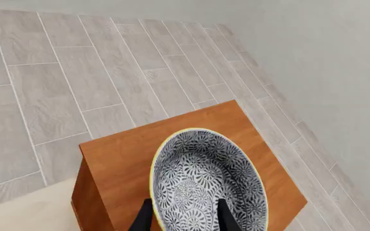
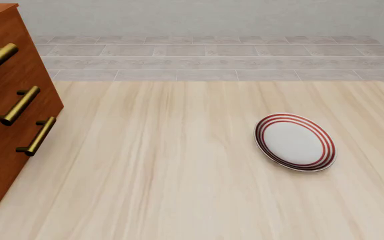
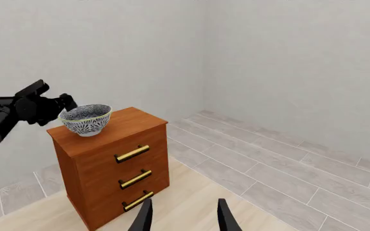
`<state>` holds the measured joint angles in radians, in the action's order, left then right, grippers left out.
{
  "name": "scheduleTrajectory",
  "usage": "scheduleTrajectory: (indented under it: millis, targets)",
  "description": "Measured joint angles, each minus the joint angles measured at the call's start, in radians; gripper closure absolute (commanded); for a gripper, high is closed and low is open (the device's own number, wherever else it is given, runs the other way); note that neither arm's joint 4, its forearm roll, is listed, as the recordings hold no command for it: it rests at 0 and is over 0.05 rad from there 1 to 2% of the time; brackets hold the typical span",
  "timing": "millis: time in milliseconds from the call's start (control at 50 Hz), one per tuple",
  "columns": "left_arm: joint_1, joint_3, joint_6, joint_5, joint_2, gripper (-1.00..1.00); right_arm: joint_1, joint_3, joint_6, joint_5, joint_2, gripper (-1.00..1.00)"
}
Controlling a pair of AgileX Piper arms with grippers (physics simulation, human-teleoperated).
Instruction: Put the bowl on top of the cabinet.
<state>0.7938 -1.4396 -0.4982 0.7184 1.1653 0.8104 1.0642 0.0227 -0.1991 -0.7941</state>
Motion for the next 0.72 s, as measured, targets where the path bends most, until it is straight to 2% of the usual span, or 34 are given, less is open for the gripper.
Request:
scheduleTrajectory:
  millis: [240, 400, 480, 720]
  targets:
    - [-0.038, -0.223, -0.043, 0.128, -0.016, -1.0, 0.002, 0.008, -0.005, -0.01, 0.012, -1.0]
    - [-0.071, -0.295, -0.043, 0.162, -0.043, -1.0, -0.001, 0.011, -0.006, -0.012, 0.016, -1.0]
    - [-0.09, -0.331, 0.004, 0.164, -0.061, -1.0, -0.003, 0.012, -0.006, -0.014, 0.018, -1.0]
    - [-0.174, -0.372, 0.261, 0.102, -0.182, -1.0, -0.009, 0.013, -0.007, -0.014, 0.021, -1.0]
